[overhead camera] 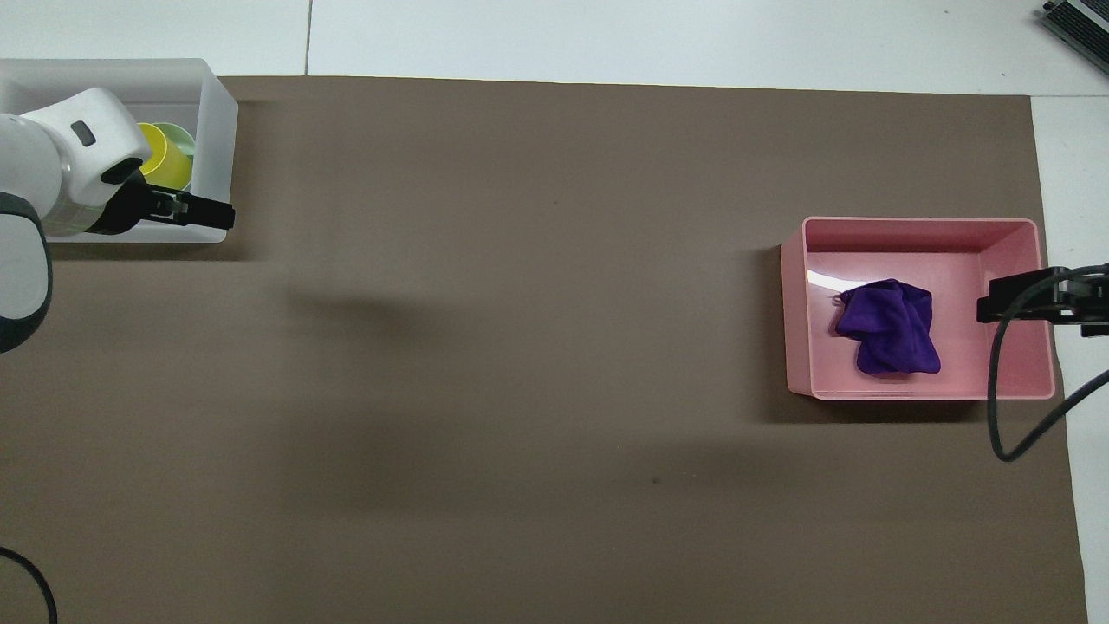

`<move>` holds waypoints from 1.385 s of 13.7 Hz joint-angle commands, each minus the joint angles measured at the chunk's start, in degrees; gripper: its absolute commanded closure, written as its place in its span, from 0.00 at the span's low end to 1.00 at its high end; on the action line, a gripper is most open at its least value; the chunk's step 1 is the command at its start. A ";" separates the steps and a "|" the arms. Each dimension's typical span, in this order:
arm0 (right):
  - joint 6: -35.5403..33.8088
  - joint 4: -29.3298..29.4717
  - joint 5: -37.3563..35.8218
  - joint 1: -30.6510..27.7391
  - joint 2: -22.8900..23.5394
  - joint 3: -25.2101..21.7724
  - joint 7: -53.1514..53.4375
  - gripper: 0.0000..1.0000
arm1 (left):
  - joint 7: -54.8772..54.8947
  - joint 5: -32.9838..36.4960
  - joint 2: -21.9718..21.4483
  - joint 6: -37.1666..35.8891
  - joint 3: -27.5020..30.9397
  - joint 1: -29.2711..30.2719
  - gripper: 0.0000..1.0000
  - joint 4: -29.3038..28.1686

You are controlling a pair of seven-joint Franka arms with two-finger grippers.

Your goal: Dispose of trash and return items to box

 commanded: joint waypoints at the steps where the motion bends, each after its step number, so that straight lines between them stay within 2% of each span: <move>1: -0.50 -1.24 0.17 -0.53 -1.33 0.32 -0.29 0.00 | -1.83 -0.33 -5.70 -3.85 1.01 -2.85 0.00 -3.25; 3: -0.50 -1.24 0.17 -0.53 -1.33 0.32 -0.29 0.00 | -1.84 1.06 -6.94 -7.97 0.93 -2.86 0.00 -0.72; 4: -0.59 -1.24 0.17 -0.53 -1.33 0.32 -0.29 0.00 | -1.84 3.34 -6.59 -11.22 0.49 -2.86 0.00 2.70; 7: -0.59 -1.24 0.17 -0.53 -1.33 0.32 -0.29 0.00 | -1.84 4.15 -4.40 -20.45 0.48 -2.07 0.00 11.94; 10: -0.59 -1.24 0.17 -0.53 -1.33 0.32 -0.29 0.00 | -1.75 3.71 -4.74 -25.82 0.84 -1.98 0.00 14.24; 12: -0.59 -1.24 0.17 -0.53 -1.33 0.32 -0.29 0.00 | -1.75 3.45 -3.96 -30.04 1.01 -1.89 0.00 17.91; 19: -0.59 -1.24 0.17 -0.53 -1.33 0.32 -0.29 0.00 | -2.80 4.33 -5.97 -29.88 1.10 -1.80 0.00 13.28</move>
